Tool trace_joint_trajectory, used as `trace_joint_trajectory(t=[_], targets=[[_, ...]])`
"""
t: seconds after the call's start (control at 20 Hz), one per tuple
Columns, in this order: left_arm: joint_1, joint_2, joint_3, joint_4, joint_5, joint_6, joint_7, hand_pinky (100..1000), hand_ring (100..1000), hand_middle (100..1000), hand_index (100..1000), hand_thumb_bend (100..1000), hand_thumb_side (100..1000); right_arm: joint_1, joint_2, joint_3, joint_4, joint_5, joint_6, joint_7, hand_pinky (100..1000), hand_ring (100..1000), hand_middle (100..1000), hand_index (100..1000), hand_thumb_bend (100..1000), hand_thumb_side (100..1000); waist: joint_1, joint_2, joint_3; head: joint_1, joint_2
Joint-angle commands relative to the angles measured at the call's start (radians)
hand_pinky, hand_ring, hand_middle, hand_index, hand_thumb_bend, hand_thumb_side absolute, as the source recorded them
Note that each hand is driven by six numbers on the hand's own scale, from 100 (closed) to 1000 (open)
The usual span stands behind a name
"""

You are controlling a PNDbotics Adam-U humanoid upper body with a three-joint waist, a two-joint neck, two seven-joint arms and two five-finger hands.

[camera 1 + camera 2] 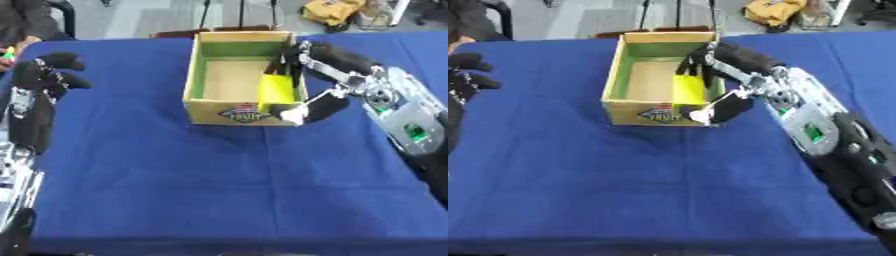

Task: Pick up objects on the table and place them in the box.

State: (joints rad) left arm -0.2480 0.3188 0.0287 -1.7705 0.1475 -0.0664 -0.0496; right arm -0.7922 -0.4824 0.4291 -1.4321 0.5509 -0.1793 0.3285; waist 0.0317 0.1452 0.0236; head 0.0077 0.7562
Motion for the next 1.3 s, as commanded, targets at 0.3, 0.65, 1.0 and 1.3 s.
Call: trace_joint_trajectory(t=[0.3, 0.65, 1.0, 1.3], targets=[[-0.067, -0.003, -0.026, -0.032, 0.022, 0.002, -0.028, 696, 544, 607, 742, 843, 860, -0.094, -0.006, -0.072, 0.178, 0.139, -0.018, -0.073, 561, 459, 373, 626, 100, 276, 0.012, 0.001, 0.07, -0.052, -0.026], [-0.101, -0.021, -0.042, -0.044, 0.035, 0.007, -0.044, 695, 542, 606, 741, 847, 857, -0.147, 0.033, -0.138, 0.335, 0.259, -0.042, -0.14, 590, 478, 397, 650, 100, 296, 0.013, 0.019, 0.141, -0.1, -0.055], [-0.107, -0.029, -0.047, -0.047, 0.04, 0.009, -0.05, 695, 542, 606, 741, 849, 857, -0.146, 0.082, -0.141, 0.435, 0.344, -0.115, -0.116, 649, 528, 432, 679, 103, 334, 0.013, 0.022, 0.156, -0.113, -0.06], [-0.105, -0.031, -0.048, -0.047, 0.04, 0.01, -0.051, 694, 541, 605, 741, 851, 857, -0.134, 0.11, -0.139, 0.483, 0.38, -0.169, -0.074, 689, 594, 498, 763, 222, 395, 0.012, 0.021, 0.164, -0.113, -0.06]])
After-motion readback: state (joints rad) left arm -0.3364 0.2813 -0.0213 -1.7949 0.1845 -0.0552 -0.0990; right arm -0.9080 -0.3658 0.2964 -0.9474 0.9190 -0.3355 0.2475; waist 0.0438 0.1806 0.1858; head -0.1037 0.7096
